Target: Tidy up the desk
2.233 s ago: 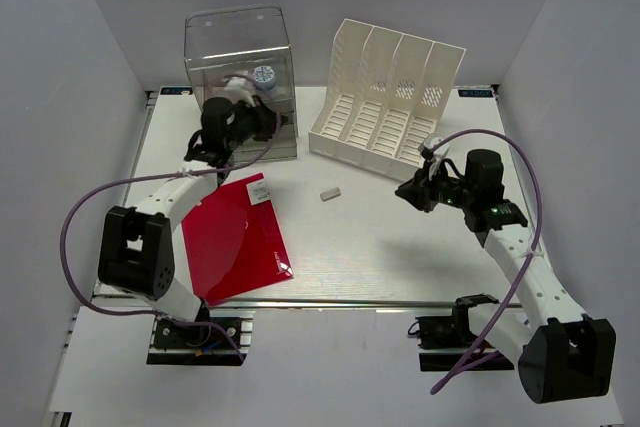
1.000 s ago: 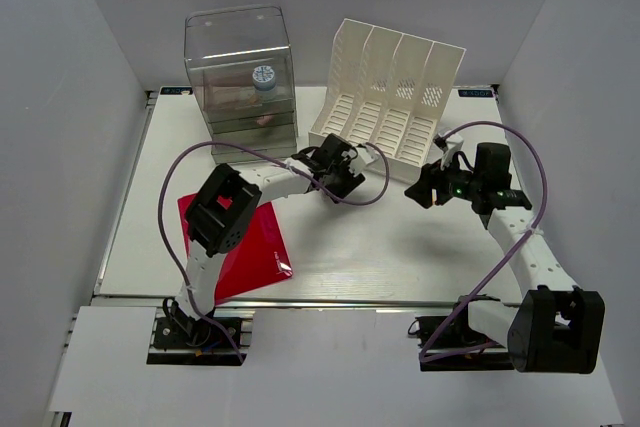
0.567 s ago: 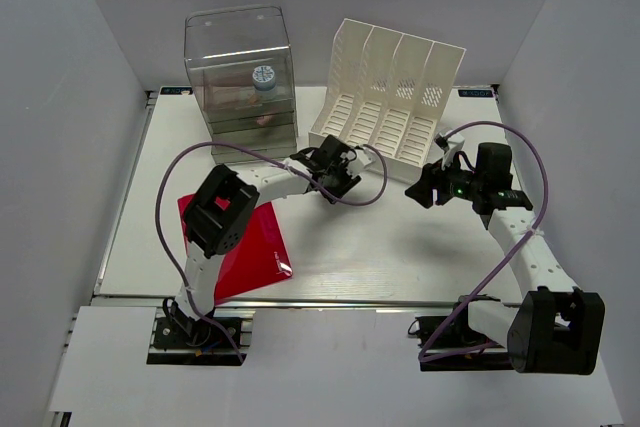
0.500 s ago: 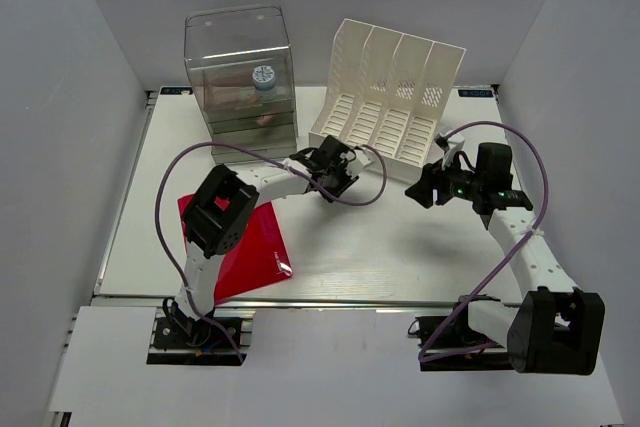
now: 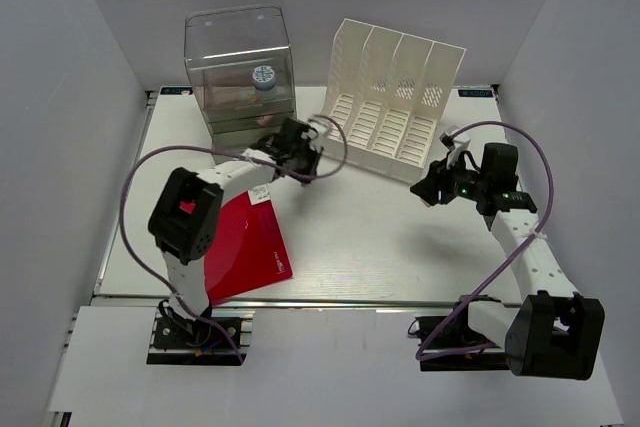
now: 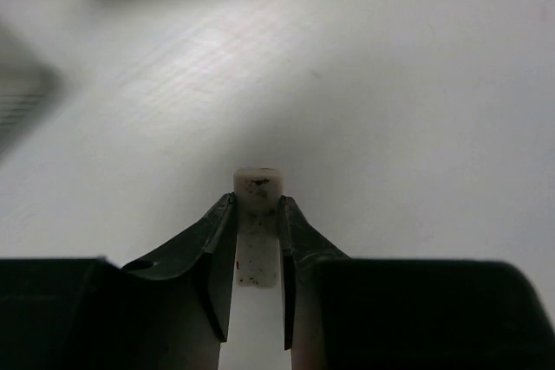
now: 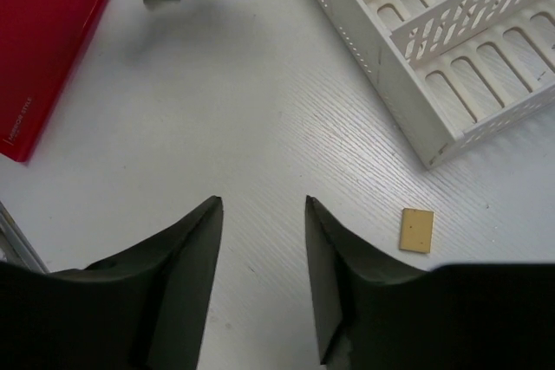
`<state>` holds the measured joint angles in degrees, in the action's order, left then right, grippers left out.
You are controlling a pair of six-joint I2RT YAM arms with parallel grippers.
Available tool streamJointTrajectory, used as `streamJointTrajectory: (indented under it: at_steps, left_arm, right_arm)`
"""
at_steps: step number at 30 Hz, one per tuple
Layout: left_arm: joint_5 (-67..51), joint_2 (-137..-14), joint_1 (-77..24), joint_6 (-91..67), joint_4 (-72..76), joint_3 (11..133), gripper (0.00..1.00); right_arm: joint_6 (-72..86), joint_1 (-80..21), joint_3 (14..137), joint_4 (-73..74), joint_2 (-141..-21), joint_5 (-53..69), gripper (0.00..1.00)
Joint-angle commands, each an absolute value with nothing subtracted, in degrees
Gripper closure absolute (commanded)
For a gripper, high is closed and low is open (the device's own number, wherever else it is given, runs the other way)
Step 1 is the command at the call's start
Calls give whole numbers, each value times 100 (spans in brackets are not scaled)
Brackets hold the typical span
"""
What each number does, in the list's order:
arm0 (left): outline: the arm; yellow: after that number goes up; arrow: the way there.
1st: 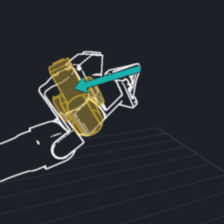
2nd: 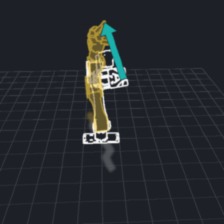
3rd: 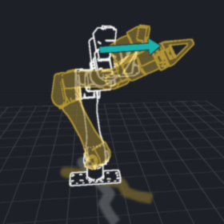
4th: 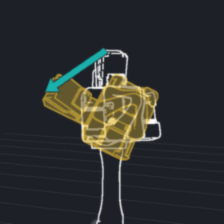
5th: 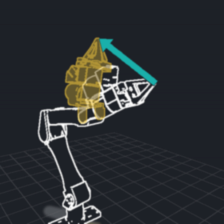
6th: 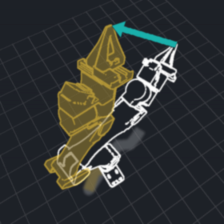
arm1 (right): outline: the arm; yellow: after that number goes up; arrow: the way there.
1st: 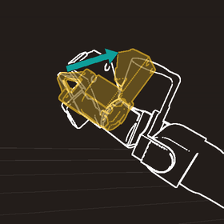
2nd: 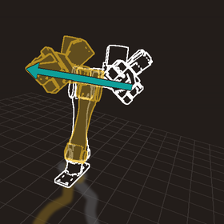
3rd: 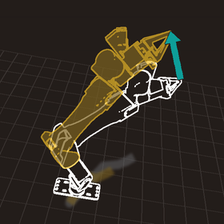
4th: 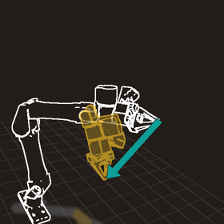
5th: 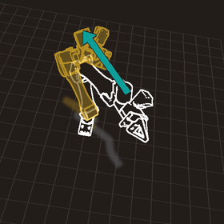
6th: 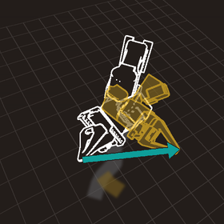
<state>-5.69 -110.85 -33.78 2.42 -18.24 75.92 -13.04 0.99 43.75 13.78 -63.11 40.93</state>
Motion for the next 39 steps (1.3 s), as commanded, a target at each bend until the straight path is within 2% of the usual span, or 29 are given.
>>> streamJointTrajectory:
  at_steps: [1, 7, 13, 20, 27, 31, 34, 35, 39]
  left_arm:
    - [-142, -10240, -2744, -930, -1257, 7725, 100]
    - [632, -10072, -2004, -2459, -1512, 7822, 100]
    - [1423, -9967, -1609, -5015, -1942, 7814, 100]
    - [1651, -9589, -1213, -8046, -1380, 7084, 100]
    - [2285, -9896, -1160, -9000, -1188, 7277, 97]
    - [2408, -10186, -1107, -9123, -1326, 7672, 85]
    - [2426, -10300, -1055, -9106, -1476, 7892, 58]
    - [2426, -10292, -1055, -9105, -1468, 7866, 45]
    - [2400, -10213, -993, -9079, -1275, 7682, 36]
  right_arm:
    - [-1301, 123, 4553, 1353, -6170, 4236, 54]
    - [-1292, 114, 4544, 1336, -6135, 4245, 65]
    - [-1283, 123, 4535, 1327, -6135, 4245, 66]
    - [-1301, 123, 4518, 1318, -6144, 4219, 67]
    - [-1301, 141, 4518, 1310, -6144, 4219, 67]
    - [-1310, 141, 4518, 1310, -6152, 4192, 66]
    - [-1318, 158, 4517, 1318, -6126, 4166, 60]
    - [-1318, 158, 4509, 1318, -6126, 4166, 57]
    - [-1318, 176, 4509, 1310, -6135, 4175, 55]
